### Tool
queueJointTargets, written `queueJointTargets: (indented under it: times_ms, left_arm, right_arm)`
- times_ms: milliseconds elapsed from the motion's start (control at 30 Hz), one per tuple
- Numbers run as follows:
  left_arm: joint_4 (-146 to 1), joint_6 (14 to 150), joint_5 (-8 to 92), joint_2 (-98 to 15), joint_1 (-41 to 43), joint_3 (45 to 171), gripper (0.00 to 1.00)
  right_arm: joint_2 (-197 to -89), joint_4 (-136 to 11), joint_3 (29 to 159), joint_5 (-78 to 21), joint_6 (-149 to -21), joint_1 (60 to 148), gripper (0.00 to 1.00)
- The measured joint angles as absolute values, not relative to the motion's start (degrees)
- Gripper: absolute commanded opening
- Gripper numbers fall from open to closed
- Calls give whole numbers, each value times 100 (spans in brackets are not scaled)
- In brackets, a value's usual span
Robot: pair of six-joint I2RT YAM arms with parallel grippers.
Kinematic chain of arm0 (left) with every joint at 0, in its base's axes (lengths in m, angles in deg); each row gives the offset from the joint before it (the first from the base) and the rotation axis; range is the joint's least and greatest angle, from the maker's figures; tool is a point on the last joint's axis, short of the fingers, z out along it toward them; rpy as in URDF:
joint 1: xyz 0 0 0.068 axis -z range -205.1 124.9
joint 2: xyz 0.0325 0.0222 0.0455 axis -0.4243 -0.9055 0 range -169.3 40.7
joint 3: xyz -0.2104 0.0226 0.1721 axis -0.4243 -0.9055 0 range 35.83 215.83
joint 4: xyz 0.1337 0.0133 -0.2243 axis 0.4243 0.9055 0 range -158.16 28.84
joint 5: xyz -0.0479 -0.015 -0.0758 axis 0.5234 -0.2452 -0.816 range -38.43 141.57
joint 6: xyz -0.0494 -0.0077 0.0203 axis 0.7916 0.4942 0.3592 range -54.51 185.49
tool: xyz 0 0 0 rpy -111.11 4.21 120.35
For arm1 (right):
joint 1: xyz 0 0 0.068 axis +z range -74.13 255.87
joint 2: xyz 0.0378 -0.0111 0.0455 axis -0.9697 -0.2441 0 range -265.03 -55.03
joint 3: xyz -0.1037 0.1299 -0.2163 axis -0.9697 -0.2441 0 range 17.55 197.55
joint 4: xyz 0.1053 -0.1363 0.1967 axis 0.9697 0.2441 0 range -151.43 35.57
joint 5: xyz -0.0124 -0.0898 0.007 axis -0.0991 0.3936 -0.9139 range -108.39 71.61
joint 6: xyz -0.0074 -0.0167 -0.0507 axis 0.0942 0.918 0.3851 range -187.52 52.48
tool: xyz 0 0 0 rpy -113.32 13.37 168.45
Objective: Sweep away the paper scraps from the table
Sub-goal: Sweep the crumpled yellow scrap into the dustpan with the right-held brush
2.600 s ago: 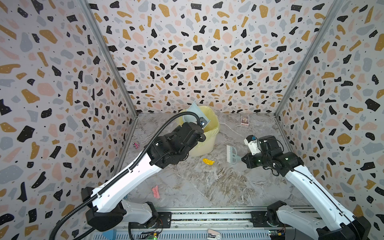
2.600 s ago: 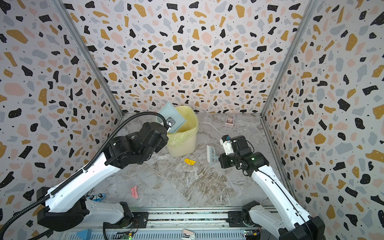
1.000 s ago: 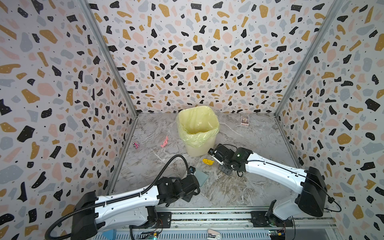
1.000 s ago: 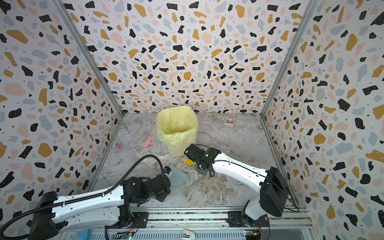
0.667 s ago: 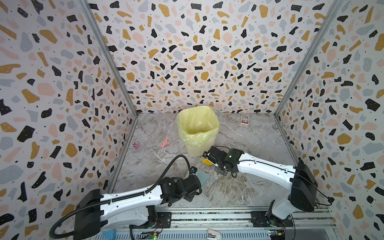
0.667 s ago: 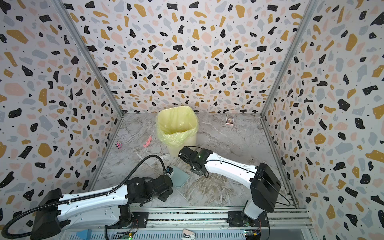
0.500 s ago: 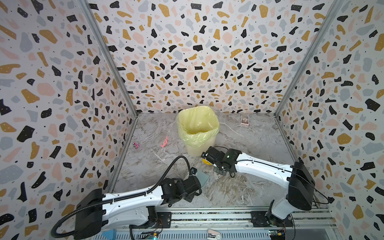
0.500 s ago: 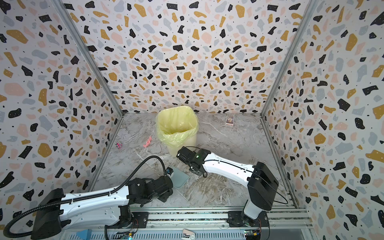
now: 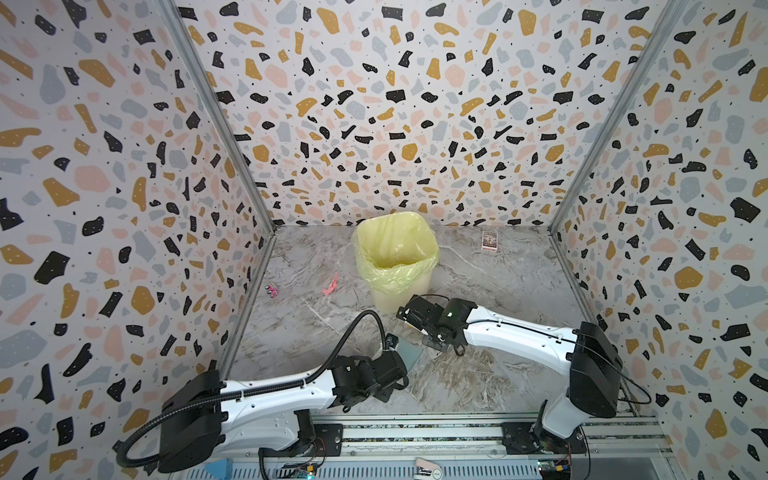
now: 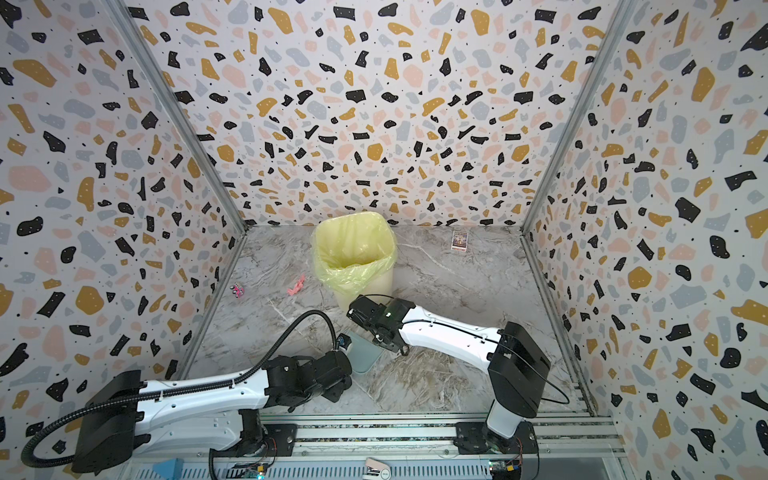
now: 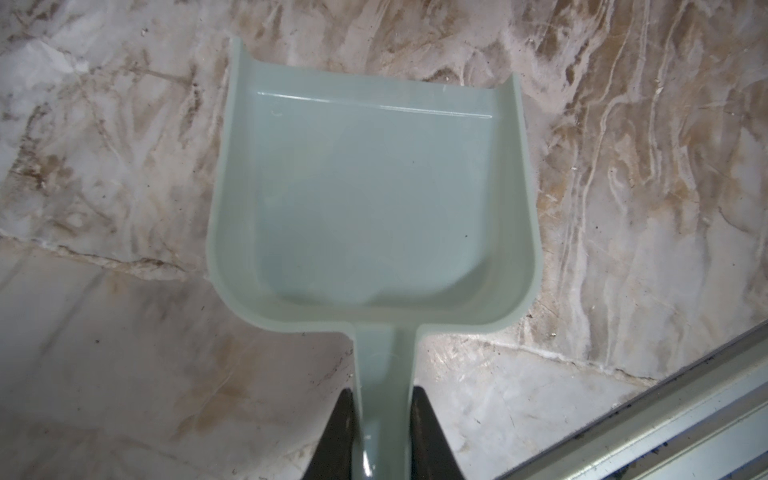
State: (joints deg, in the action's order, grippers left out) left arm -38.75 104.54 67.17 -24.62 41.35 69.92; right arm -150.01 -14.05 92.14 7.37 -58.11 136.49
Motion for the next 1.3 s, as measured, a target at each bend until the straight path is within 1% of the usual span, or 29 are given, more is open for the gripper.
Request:
queueJointTargets:
  times_ms: [300,500,767,900,1100,1300]
  left_arm:
    - [-4000,10454,6747,-2497,4074,6963,0]
    - [-4000,10454,6752,-2537,4050,6896,0]
    - [-4046,10458,6752,-2535,4046,6806,0]
    - [-4041,10473,6750,-2537,4041,6767,0]
    - [-4098,10473,6750,-2567,4019,6740,0]
    - [-4068,10480,6723,-2576,4021,6690,0]
  right_arm:
    - [-15001,-1145,9487,547,-5846,13983,0]
    - [-15040,-1145,9572,698,-5841,13924,0]
    - [-15552,-1267,9743,853,-5773,13887,0]
    - [-15615,-1302,9756,860,-5710,13898,0]
    - [-15615,-1211,9797,628,-5658,14042,0]
    - [-15458,-961,9898,106,-5824,14298,0]
